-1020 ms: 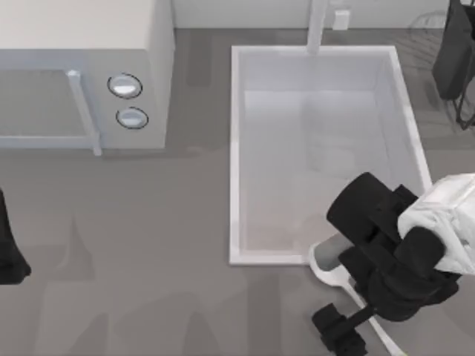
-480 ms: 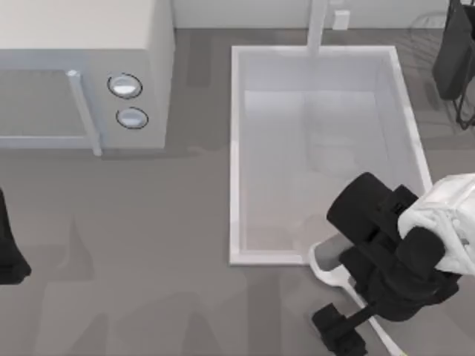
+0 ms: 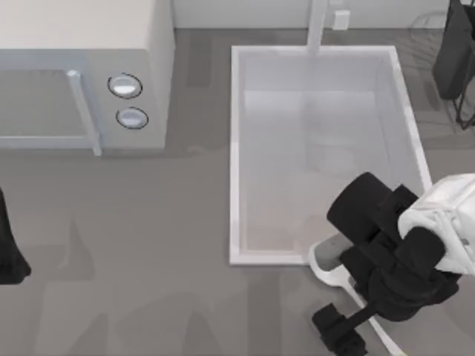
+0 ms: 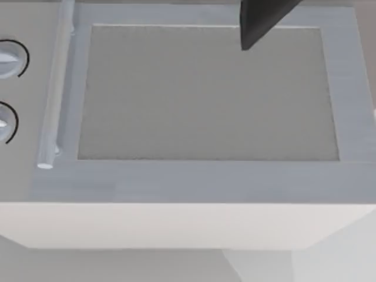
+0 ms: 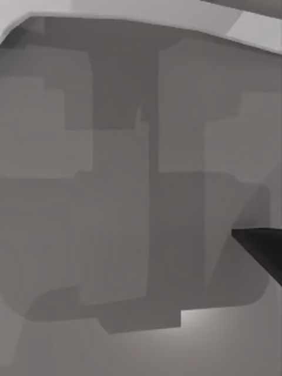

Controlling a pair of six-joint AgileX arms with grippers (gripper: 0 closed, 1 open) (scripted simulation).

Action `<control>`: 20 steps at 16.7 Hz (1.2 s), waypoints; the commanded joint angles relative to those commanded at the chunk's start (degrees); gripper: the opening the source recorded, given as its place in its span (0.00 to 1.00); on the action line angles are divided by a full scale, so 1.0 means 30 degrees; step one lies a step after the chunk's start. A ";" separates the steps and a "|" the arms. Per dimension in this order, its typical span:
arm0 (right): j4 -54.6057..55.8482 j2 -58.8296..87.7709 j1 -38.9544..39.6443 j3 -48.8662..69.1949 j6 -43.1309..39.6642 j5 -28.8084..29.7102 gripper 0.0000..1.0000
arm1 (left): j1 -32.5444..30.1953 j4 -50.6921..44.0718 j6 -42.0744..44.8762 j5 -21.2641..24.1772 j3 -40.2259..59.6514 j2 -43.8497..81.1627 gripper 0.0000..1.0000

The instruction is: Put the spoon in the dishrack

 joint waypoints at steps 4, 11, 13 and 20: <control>-0.1651 -0.1224 0.0054 0.1197 0.0020 -0.0366 0.00 | 0.0000 0.0000 0.0000 0.0000 0.0000 0.0000 1.00; -1.0143 -0.2519 0.0051 0.7764 -0.0023 -0.0363 0.00 | 0.0000 0.0000 0.0000 0.0000 0.0000 0.0000 1.00; -1.3008 -0.3091 0.0034 0.9814 -0.0108 -0.0358 0.00 | 0.0000 0.0000 0.0000 0.0000 0.0000 0.0000 1.00; -1.6747 -0.4365 -0.0150 1.3121 -0.0252 -0.0359 0.00 | 0.0000 0.0000 0.0000 0.0000 0.0000 0.0000 1.00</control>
